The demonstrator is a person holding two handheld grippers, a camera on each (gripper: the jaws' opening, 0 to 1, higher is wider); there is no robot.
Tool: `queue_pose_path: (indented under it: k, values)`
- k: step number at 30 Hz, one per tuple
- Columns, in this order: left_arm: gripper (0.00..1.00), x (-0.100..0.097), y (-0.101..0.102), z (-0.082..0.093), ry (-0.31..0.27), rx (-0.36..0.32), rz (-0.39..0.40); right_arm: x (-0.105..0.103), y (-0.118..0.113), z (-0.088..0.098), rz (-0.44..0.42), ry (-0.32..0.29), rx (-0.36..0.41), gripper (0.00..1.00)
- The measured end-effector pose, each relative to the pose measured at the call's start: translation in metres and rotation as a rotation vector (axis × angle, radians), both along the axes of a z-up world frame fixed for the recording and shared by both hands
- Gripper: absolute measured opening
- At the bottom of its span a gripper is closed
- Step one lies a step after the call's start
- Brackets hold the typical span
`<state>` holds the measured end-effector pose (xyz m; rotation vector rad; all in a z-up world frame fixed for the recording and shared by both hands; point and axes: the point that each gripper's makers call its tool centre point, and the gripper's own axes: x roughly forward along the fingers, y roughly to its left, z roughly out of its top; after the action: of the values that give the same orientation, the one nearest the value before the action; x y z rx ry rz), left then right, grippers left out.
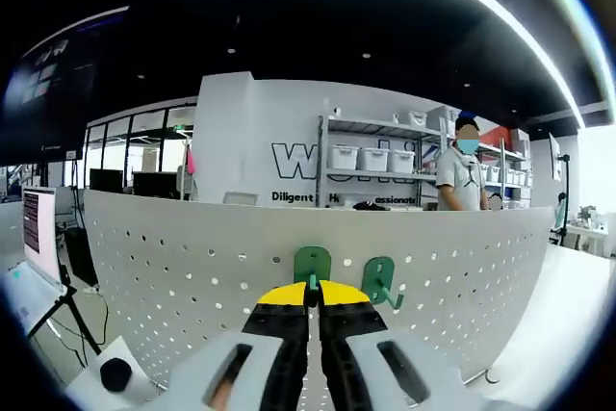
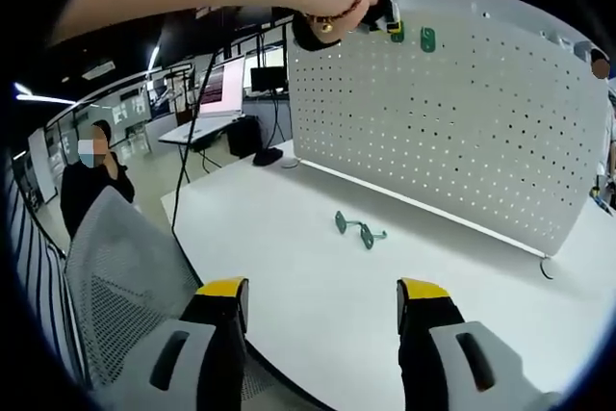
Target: Insert the hook assembly into the mounting plate slot until the hook locks in place.
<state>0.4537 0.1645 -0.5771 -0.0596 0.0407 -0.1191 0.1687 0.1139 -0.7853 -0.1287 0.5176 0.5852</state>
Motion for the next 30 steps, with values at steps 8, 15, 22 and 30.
queue_pose_path:
  k: [8,15,22,30]
  values:
    - [0.01,0.006,0.000,-0.007,0.025,0.004,0.016,0.000,0.002,0.000,0.009,0.016,0.028,0.59]
    - [0.01,0.009,-0.002,-0.009,0.039,-0.011,0.023,0.003,-0.003,-0.001,-0.018,0.033,0.054,0.58]
    - [0.01,0.011,-0.002,-0.012,0.052,-0.023,0.017,0.003,-0.005,-0.002,-0.026,0.032,0.047,0.59]
    - [0.03,0.009,-0.003,-0.014,0.102,0.011,-0.058,0.003,-0.008,-0.003,-0.033,0.026,0.024,0.60]
